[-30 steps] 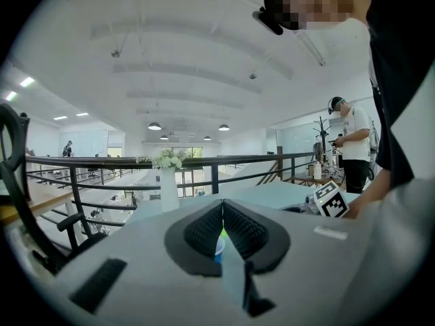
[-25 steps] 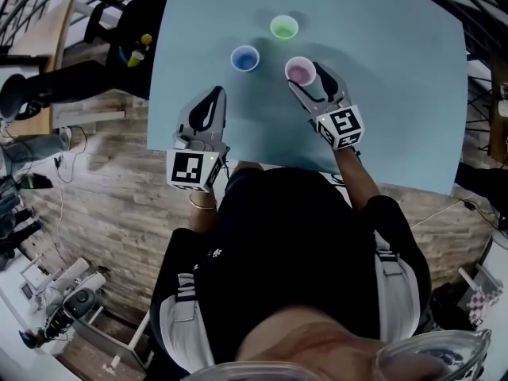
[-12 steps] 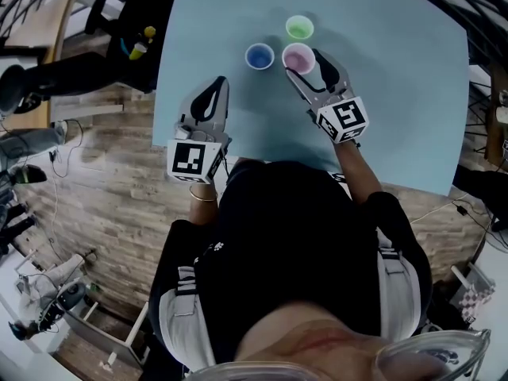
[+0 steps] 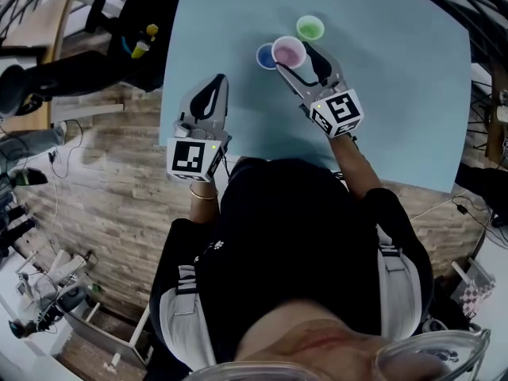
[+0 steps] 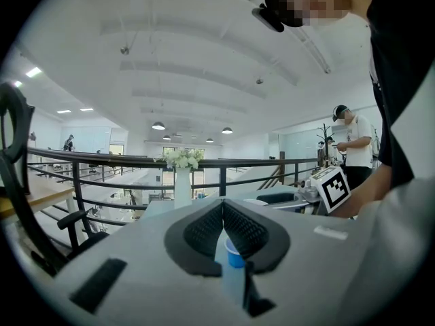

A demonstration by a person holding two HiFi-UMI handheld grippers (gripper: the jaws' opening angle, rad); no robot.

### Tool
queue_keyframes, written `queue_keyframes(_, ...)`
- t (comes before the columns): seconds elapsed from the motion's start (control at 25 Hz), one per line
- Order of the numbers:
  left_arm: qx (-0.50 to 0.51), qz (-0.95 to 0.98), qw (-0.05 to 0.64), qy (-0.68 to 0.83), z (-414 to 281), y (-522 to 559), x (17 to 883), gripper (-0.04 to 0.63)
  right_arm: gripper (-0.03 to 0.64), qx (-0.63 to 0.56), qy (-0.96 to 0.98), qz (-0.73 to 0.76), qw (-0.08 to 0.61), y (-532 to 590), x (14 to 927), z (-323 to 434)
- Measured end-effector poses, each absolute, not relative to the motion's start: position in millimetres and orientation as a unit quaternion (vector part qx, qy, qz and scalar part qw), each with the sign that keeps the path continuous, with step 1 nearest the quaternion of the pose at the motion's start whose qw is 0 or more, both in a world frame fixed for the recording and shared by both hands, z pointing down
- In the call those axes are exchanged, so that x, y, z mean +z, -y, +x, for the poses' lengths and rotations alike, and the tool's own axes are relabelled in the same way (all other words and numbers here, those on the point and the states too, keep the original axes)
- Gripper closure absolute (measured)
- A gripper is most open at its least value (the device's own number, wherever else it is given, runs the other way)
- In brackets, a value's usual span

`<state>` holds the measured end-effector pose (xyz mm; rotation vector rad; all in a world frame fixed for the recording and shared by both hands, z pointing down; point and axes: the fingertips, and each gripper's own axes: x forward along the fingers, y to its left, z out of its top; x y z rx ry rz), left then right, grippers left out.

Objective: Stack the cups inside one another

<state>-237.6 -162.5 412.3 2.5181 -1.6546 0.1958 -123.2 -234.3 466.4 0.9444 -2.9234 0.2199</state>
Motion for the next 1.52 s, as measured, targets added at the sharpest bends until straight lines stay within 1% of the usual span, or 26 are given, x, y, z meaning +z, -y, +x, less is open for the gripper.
queue_keyframes(0.32,0.068,0.828,0.067,0.552,-262.0,161.0,414.8,0.601,0.301,0.071,0.950,0.300,0.049,234.9,484.0,-148.1)
queue_keyframes(0.56,0.076,0.825,0.068,0.555,-278.6,162.7,414.4,0.601,0.301,0.071,0.949,0.297,0.077,234.2,503.4,-160.0)
queue_keyframes(0.96,0.080,0.829,0.074,0.549,-277.8,164.7,423.7,0.603,0.302,0.072,0.943,0.305,0.111,241.6,531.0,-161.3)
queue_keyframes(1.52,0.077,0.827,0.079,0.551,-270.6,168.7,424.4,0.603,0.302,0.080,0.943,0.293,0.134,242.2,548.3,-161.8)
